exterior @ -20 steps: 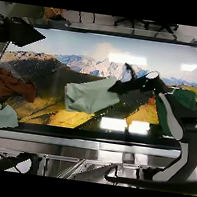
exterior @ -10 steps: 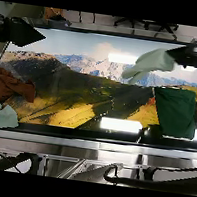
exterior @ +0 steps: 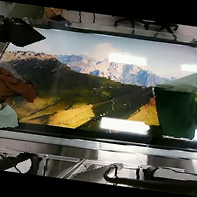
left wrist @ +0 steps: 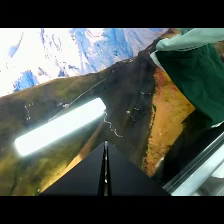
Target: Fold the shirts.
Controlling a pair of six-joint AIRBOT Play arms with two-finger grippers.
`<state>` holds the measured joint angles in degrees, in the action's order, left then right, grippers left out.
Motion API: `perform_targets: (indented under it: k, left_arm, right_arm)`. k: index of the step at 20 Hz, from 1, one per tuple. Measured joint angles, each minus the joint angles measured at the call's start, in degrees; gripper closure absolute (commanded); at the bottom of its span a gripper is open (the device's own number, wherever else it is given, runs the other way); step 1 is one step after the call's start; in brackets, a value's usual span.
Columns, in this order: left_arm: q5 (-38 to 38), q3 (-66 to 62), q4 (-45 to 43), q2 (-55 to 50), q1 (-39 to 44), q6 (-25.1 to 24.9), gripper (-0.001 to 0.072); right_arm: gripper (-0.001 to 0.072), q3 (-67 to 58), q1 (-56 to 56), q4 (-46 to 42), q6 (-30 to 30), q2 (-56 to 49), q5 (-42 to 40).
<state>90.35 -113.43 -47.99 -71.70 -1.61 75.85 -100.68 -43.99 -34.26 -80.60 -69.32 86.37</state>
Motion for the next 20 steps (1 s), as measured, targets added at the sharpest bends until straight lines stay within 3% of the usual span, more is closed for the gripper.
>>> perform_targets:
  k: [4, 6, 8, 9, 13, 14, 17, 19, 20]
  left_arm:
    - [0.94, 0.0, 0.02, 0.0, 0.0, -0.79, 0.0692]
    - [1.22, 0.0, 0.02, 0.0, 0.0, -1.01, 0.0692]
    - [1.51, 0.0, 0.0, 0.0, 0.0, -1.22, 0.0692]
    - [1.68, 0.0, 0.0, 0.0, 0.0, -1.36, 0.0692]
    - [2.75, 0.0, 0.02, 0.0, 0.0, -1.38, 0.0692]
    - [2.95, 0.0, 0.02, 0.0, 0.0, -1.38, 0.0691]
    - [3.17, 0.0, 0.02, 0.0, 0.0, -1.42, 0.0692]
    - [2.54, 0.0, 0.02, 0.0, 0.0, -1.44, 0.0692]
    - [2.1, 0.04, 0.02, 0.0, 0.0, -1.44, 0.0692]
  right_arm:
    - [0.0697, 1.7, -0.59, -16.22, -10.88, 4.81, 7.26]
    - [0.0654, 5.38, -0.72, -25.94, -14.69, 7.87, 10.01]
    - [0.0121, 11.23, -0.79, -33.66, -16.96, 10.75, 11.65]
    - [0.0081, 14.73, -0.79, -36.41, -17.55, 11.91, 12.52]
    - [0.0115, 23.89, -0.79, -41.4, -18.91, 13.38, 13.29]
    - [0.0182, 24.41, -0.79, -41.33, -18.91, 13.25, 13.29]
    - [0.0624, 23.65, -0.81, -35.63, -17.94, 12.83, 11.28]
    - [0.0697, 23.02, -0.33, -27.19, -15.26, 12.76, 7.72]
    - [0.0698, 22.77, 0.81, -22.29, -13.35, 12.81, 5.64]
